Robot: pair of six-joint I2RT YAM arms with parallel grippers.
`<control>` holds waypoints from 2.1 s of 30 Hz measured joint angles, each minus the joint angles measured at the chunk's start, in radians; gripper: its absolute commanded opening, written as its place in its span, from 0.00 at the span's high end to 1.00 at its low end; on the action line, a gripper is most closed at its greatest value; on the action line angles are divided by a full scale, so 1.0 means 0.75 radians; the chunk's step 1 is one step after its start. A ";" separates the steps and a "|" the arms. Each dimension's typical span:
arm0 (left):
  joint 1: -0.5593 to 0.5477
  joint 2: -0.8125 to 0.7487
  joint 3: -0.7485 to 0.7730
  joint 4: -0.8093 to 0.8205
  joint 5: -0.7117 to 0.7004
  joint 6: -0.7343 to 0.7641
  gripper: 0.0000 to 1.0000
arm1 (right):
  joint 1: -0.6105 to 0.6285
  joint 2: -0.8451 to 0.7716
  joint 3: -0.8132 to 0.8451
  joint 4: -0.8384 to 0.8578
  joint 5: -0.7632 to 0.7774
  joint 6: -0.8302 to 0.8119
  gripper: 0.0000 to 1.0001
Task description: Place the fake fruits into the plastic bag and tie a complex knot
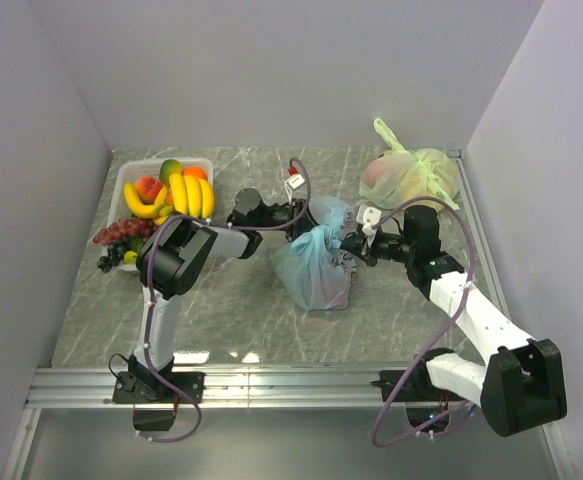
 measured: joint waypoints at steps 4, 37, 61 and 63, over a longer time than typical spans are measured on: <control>0.047 -0.022 -0.015 -0.099 -0.020 0.079 0.55 | 0.001 -0.039 0.000 -0.037 0.016 -0.007 1.00; 0.131 -0.634 0.467 -2.663 -0.241 1.962 0.38 | 0.004 -0.068 0.015 -0.093 0.017 -0.051 1.00; 0.307 -0.508 0.306 -2.528 -0.434 1.734 1.00 | -0.163 -0.066 0.050 -0.286 -0.014 -0.181 1.00; 0.331 -0.525 0.272 -2.531 -0.438 1.735 1.00 | -0.199 -0.066 0.065 -0.332 -0.027 -0.216 1.00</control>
